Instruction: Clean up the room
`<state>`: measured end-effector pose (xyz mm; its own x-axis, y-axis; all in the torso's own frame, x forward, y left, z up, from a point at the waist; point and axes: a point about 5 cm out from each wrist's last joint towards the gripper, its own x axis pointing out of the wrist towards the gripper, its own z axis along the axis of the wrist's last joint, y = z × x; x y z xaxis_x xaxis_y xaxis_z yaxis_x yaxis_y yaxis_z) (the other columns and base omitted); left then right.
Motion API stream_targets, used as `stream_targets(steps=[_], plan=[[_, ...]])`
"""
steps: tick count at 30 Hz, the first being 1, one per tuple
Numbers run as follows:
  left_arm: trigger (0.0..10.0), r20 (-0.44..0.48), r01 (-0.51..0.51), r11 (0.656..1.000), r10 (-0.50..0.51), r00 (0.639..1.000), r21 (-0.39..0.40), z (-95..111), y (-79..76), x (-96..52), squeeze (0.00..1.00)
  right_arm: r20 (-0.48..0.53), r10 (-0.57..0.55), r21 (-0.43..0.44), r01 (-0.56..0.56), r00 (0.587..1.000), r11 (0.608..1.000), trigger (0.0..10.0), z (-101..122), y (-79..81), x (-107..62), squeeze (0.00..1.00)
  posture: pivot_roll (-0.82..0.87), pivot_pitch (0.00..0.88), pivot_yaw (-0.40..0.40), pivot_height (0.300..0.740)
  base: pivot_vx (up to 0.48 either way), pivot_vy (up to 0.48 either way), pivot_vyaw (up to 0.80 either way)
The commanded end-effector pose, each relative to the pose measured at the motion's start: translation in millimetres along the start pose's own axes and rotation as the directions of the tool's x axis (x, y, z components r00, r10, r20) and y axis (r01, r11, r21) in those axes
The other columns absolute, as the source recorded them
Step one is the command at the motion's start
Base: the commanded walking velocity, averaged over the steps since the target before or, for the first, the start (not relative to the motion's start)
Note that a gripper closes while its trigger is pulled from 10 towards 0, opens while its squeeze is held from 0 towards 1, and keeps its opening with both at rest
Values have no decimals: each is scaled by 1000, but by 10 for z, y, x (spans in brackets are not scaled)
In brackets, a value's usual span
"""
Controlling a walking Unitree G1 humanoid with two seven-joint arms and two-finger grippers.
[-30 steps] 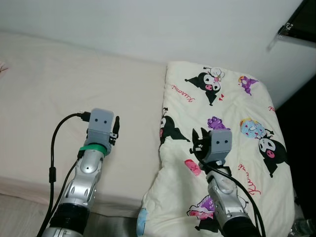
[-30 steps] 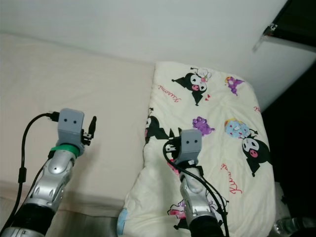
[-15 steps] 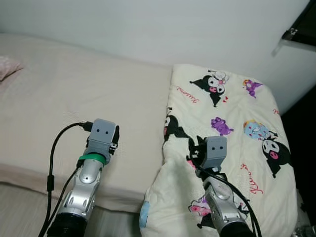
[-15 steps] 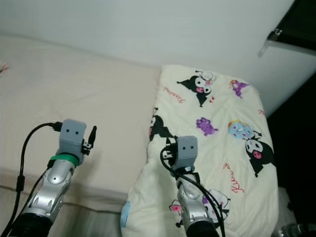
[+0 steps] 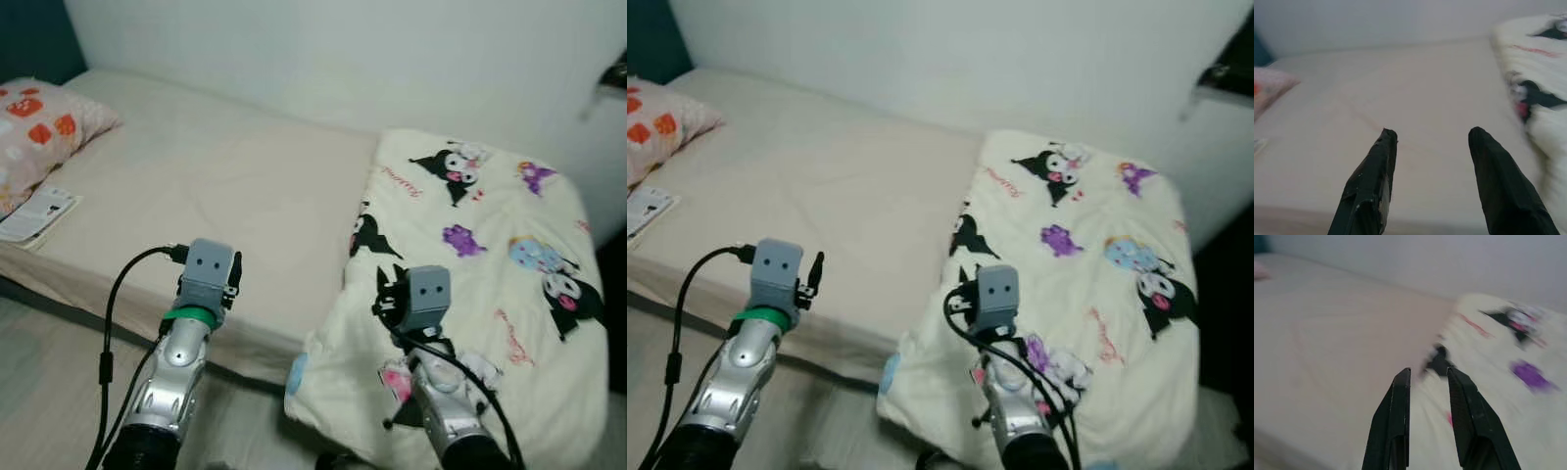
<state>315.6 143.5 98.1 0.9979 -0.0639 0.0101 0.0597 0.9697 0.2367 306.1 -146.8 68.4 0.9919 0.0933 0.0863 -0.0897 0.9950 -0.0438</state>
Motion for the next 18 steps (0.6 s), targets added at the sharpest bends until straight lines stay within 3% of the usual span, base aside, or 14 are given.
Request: stream_targets(steps=[1, 9, 18], plan=[[10000, -15, 14, 1000, -13, 1000, 12, -47, -15, -24, 0, -16, -3, -3, 3, 1000, 1000, 10000, -49, 4, -40, 0, -33, 15, -32, 740, -424, 0, 0], [10000, -12, 24, 1000, -24, 1000, 17, -42, -24, -18, 0, -30, 26, -51, -28, 999, 998, 10000, -61, 18, -38, 0, -36, 14, -29, 740, -405, 0, 0], [10000, -43, 80, 996, -78, 996, 48, -106, -57, -44, 0, -57, 38, -66, -42, 998, 997, 10000, -119, 4, -61, 0, -39, 0, -27, 740, 0, 0, 763]])
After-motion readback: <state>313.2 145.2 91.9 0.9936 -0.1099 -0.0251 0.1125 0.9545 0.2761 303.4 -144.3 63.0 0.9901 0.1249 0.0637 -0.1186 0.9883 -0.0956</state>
